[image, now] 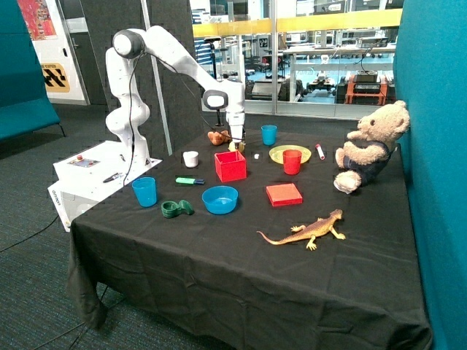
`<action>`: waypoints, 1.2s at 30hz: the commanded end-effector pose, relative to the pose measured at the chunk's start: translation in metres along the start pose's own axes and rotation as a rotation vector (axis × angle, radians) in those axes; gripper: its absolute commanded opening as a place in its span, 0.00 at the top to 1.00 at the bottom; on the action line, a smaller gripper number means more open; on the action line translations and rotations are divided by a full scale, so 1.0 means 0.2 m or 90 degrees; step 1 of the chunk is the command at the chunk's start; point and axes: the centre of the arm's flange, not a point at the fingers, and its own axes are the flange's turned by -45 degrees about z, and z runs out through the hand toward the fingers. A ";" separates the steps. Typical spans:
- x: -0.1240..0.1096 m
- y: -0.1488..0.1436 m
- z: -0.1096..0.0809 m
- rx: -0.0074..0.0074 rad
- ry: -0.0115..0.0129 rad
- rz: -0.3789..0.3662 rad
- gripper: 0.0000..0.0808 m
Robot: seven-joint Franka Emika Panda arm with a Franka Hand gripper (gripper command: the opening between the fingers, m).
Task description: Put the ball in the red pot
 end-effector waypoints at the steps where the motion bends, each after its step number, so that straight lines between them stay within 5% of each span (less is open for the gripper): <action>1: 0.01 -0.01 0.00 0.0005 -0.0002 0.016 0.90; 6: 0.00 -0.01 0.00 0.0005 -0.0002 0.016 1.00; 36: -0.04 0.05 0.04 0.0005 -0.0002 0.023 1.00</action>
